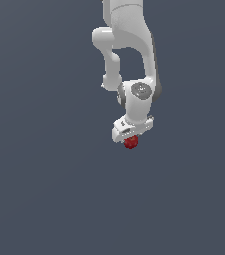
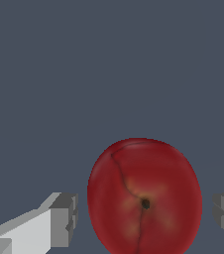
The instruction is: Pick up the object and move it to a goal position.
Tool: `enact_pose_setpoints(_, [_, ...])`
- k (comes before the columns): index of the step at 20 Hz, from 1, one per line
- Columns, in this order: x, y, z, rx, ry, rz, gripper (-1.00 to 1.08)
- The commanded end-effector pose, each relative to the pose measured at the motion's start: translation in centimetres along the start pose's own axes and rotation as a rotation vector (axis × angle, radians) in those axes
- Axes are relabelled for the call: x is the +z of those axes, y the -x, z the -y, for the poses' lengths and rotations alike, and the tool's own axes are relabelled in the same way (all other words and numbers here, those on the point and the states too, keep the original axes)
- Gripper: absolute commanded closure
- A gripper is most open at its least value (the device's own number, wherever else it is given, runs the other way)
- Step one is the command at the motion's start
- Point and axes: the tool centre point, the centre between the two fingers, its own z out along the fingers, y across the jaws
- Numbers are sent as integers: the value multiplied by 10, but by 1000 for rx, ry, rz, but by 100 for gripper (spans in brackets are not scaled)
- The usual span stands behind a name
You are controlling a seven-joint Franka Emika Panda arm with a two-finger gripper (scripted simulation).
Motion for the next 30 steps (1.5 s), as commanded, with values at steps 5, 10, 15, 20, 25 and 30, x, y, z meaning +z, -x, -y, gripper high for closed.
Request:
enact_pose_setpoints(5, [21, 0, 0, -2, 0, 0, -92])
enact_pose_setpoints(10, [22, 0, 0, -2, 0, 0, 108])
enact_pose_setpoints(15, [22, 0, 0, -2, 0, 0, 108])
enact_pose_setpoints(20, [20, 1, -1, -2, 1, -1, 108])
enact_pose_setpoints(25, [12, 8, -7, -2, 1, -1, 108])
enact_pose_setpoints(30, [-6, 25, -21, -2, 1, -1, 108])
